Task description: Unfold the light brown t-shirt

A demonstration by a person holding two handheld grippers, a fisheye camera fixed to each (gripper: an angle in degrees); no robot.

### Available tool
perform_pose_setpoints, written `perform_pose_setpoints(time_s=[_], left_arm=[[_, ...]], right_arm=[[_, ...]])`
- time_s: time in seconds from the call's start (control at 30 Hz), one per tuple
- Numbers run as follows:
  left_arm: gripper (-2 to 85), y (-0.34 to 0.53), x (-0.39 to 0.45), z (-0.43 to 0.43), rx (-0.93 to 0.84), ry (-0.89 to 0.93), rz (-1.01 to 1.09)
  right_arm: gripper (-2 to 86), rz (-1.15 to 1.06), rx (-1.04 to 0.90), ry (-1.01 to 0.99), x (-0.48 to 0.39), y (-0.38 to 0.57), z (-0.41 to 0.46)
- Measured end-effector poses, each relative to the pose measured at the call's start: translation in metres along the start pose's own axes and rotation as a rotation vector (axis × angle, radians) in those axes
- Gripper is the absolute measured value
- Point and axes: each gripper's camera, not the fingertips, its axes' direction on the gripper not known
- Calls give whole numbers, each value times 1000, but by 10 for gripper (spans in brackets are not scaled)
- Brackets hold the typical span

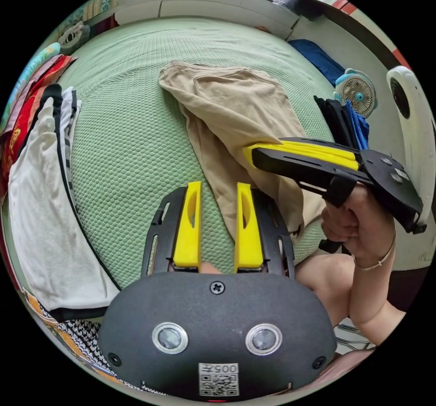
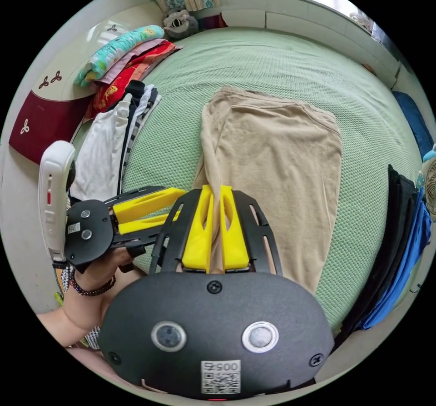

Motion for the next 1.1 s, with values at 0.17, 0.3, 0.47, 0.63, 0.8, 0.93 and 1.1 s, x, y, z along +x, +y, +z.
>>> perform_pose_setpoints(time_s=[0.17,0.3,0.47,0.63,0.8,0.93,1.1], left_arm=[[130,-11,12,18,-27,-13,10],[122,-15,20,23,-39,-55,-2],[79,-22,28,26,-53,-85,-30],[45,-23,41,25,-46,-47,-24],[41,-23,57,24,-45,-106,13],[39,-24,71,21,-47,-162,42],[40,-24,81,19,-51,-171,44]], right_arm=[[-13,12,20,-15,9,5,-7],[-13,22,25,-32,16,9,-11],[-13,28,30,-47,19,13,-15],[-13,17,34,-31,14,17,-16],[-15,-3,41,-7,7,22,-17],[-15,-7,46,-6,8,25,-19],[-15,-6,44,-16,8,29,-21]])
